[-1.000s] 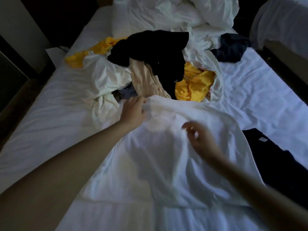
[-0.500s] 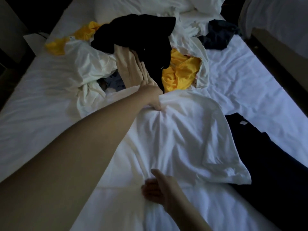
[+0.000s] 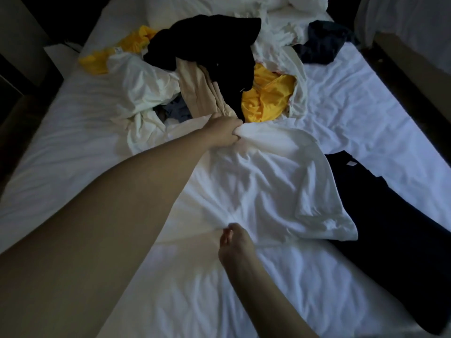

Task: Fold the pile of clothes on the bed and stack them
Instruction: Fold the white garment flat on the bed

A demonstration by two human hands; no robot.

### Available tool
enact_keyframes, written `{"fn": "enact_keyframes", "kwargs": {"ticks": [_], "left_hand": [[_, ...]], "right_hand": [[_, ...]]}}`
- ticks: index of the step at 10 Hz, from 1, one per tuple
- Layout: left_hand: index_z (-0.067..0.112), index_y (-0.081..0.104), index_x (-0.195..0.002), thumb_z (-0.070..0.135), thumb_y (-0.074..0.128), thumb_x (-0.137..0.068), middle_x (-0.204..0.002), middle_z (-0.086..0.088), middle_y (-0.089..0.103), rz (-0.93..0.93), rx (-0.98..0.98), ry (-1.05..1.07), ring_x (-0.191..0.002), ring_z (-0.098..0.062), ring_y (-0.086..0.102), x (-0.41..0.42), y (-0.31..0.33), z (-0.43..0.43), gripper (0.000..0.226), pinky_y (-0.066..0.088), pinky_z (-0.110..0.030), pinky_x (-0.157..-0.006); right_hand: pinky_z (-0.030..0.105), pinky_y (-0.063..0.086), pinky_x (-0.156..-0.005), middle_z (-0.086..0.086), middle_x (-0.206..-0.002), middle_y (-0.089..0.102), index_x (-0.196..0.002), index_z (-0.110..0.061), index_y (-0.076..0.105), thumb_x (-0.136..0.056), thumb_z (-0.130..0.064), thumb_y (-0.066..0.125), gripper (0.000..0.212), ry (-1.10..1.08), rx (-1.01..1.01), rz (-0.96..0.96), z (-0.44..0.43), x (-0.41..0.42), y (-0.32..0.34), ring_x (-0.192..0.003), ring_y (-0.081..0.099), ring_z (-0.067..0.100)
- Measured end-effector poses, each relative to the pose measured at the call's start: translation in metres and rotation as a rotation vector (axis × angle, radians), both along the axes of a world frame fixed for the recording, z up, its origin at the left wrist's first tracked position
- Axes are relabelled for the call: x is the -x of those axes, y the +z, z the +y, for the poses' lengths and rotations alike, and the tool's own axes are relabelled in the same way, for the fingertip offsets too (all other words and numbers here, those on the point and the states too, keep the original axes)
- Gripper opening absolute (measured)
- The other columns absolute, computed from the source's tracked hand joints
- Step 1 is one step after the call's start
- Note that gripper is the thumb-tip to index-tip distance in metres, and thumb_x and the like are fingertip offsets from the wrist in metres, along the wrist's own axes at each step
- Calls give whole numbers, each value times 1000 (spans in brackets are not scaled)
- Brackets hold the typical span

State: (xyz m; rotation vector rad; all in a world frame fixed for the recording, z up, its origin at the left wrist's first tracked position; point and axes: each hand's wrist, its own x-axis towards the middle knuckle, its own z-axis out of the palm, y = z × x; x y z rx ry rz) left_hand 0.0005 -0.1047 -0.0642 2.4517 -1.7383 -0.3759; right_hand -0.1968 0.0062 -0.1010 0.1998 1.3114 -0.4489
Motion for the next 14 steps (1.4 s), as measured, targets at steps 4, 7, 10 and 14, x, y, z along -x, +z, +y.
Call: {"fn": "enact_keyframes", "kwargs": {"ticks": [4, 7, 10, 14], "left_hand": [[14, 51, -64, 39, 62, -89, -68, -2, 46, 415, -160, 382, -59, -13, 43, 7, 69, 70, 37, 29, -27, -51], [6, 57, -119, 32, 71, -83, -109, -12, 64, 928, 236, 930, -102, -29, 61, 14, 163, 174, 46, 51, -41, -90], [14, 56, -109, 23, 71, -84, -104, -7, 59, 949, 401, 1216, -87, -25, 55, 50, 241, 249, 31, 47, -37, -93], [16, 60, -101, 17, 65, -87, -100, -1, 59, 905, 237, 1188, -80, -18, 51, 61, 272, 286, 15, 40, -31, -75]], "right_hand": [[33, 40, -89, -1, -78, 47, -78, -18, 49, -95, -23, 48, 19, 349, 303, 35, 18, 4, 7, -74, 46, 13], [19, 45, -44, 1, -64, 60, -83, -11, 55, -97, -19, 43, 20, 256, 676, -79, -24, 42, 97, -56, 56, 13], [36, 45, -88, 16, -115, 56, -124, 2, 53, -93, -31, 54, 46, 646, 1204, 200, -89, 79, 216, -99, 53, 25], [26, 43, -88, 19, -132, 49, -127, 2, 47, -87, -2, 56, 42, 830, 1506, 370, -91, 84, 267, -125, 46, 30]]}}
